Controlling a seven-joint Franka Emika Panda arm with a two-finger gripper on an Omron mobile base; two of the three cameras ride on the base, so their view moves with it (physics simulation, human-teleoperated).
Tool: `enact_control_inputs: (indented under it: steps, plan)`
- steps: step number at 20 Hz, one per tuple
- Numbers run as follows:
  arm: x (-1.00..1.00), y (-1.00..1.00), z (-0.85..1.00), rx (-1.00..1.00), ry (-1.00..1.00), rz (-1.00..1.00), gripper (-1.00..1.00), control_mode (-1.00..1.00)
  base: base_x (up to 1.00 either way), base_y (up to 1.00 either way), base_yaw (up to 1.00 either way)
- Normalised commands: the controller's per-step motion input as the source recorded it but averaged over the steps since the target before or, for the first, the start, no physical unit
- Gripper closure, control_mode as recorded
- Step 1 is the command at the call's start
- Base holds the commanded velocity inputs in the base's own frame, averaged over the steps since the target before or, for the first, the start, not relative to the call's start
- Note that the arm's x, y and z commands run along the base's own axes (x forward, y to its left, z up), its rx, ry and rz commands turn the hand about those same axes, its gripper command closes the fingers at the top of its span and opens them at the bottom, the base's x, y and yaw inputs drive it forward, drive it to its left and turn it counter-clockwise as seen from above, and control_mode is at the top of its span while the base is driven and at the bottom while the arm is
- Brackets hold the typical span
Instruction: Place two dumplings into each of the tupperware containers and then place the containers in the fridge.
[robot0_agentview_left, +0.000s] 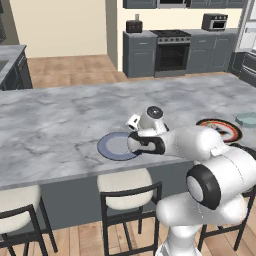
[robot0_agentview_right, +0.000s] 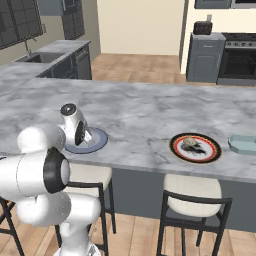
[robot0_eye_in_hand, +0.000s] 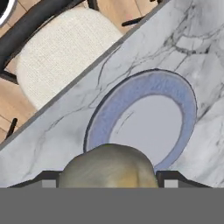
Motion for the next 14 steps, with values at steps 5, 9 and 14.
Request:
enact_control_inputs:
  steps: [5,9,14]
  plan:
    - [-0.84,-0.09,0.94,-0.39,0.34,0.0,1.0,-1.0,0.0,0.0,0.0]
    - [-0.88,-0.23,0.95,-0.04,0.14,0.0,1.0,-1.0,0.0,0.0,0.0]
    - [-0.91,-0.71,0.28,0.25,0.01,0.06,1.0,-1.0,0.0,0.0,0.0]
